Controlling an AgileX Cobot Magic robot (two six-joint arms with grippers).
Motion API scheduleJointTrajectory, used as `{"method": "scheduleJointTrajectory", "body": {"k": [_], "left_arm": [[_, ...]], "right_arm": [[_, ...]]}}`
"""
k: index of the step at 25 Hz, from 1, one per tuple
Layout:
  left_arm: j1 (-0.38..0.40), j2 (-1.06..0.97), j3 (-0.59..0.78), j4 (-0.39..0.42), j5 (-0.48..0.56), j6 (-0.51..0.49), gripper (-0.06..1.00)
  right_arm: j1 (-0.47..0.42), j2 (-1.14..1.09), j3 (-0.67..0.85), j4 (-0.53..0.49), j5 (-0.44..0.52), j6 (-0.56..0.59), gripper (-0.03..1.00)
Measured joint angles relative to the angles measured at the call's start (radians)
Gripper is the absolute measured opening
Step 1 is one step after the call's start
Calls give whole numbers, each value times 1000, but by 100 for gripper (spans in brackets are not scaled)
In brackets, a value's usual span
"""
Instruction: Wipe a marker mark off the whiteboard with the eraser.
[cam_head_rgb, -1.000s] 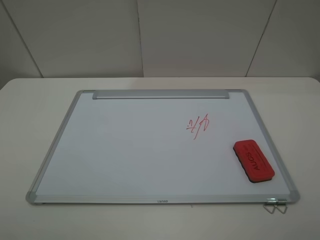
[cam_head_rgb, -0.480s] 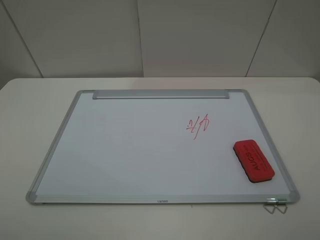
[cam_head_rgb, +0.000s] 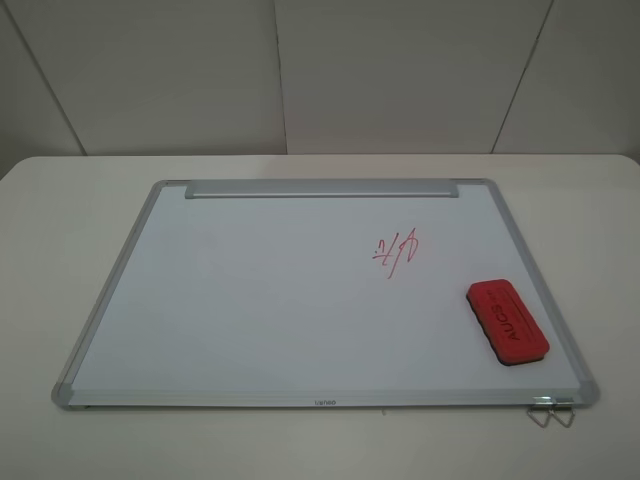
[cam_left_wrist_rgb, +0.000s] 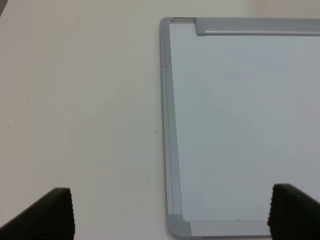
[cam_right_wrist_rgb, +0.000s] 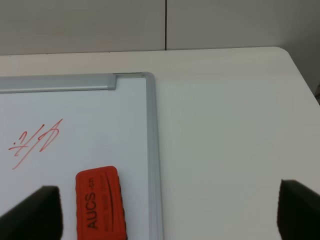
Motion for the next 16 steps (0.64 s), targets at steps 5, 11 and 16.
{"method": "scheduleJointTrajectory", "body": {"k": [5, 11, 16], "left_arm": [[0, 0, 0, 0, 0, 0, 77], [0, 0, 0, 0, 0, 0, 77], [0, 0, 0, 0, 0, 0, 77]], "right_arm": [[0, 0, 0, 0, 0, 0, 78], [0, 0, 0, 0, 0, 0, 78], [0, 0, 0, 0, 0, 0, 78]]}}
